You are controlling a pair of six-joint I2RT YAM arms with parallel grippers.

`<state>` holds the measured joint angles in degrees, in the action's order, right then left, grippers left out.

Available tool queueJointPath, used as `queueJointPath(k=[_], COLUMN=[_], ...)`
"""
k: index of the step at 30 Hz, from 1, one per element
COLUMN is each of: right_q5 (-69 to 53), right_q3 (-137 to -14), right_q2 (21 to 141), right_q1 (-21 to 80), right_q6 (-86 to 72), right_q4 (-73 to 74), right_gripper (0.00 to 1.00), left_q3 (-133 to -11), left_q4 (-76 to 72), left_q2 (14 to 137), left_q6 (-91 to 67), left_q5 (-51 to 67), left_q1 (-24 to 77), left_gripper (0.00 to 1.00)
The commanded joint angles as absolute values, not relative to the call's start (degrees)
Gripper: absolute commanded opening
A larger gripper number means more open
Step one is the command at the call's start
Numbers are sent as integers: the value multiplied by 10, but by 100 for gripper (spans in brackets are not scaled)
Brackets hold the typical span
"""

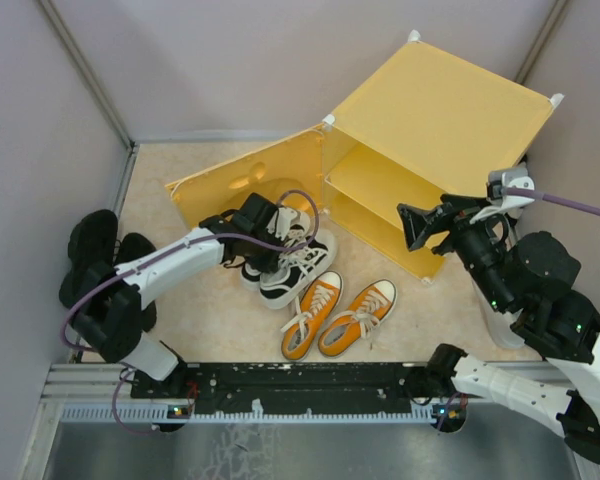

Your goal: Place and organize the shoes in the shoe cabinet

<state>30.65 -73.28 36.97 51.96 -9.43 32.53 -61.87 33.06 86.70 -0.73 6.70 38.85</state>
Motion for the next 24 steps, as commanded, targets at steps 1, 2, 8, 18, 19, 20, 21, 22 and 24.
queueJointPath(k=[1, 2, 8, 18, 19, 20, 21, 22, 24], right_q5=[292, 293, 297, 302, 302, 302, 303, 303, 303], right_q3=[-736, -732, -732, -723, -723, -722, -722, -721, -718], right_q2=[361, 360, 359, 350, 350, 350, 350, 350, 350], right_q1=[521, 521, 521, 521, 521, 521, 522, 522, 521], right_q6=[-83, -83, -82, -82, -81, -80, -80, -80, -79], right_q4=[320, 321, 321, 322, 322, 322, 322, 321, 320], right_gripper=[86, 86, 86, 86, 86, 86, 86, 86, 86], left_q3=[-661, -660, -654, -642, -639, -635, -629, -621, -614], left_q4=[304, 305, 305, 312, 311, 308, 304, 300, 300], left_q2=[887, 893, 907, 915, 913, 907, 901, 894, 882], left_q6=[24, 26, 45, 58, 62, 68, 74, 78, 86], left_q5=[38, 38, 13, -40, -25, -14, -9, -8, -14], left_q1=[389, 389, 389, 382, 383, 383, 383, 383, 383], left_gripper=[0, 0, 0, 0, 0, 0, 0, 0, 0])
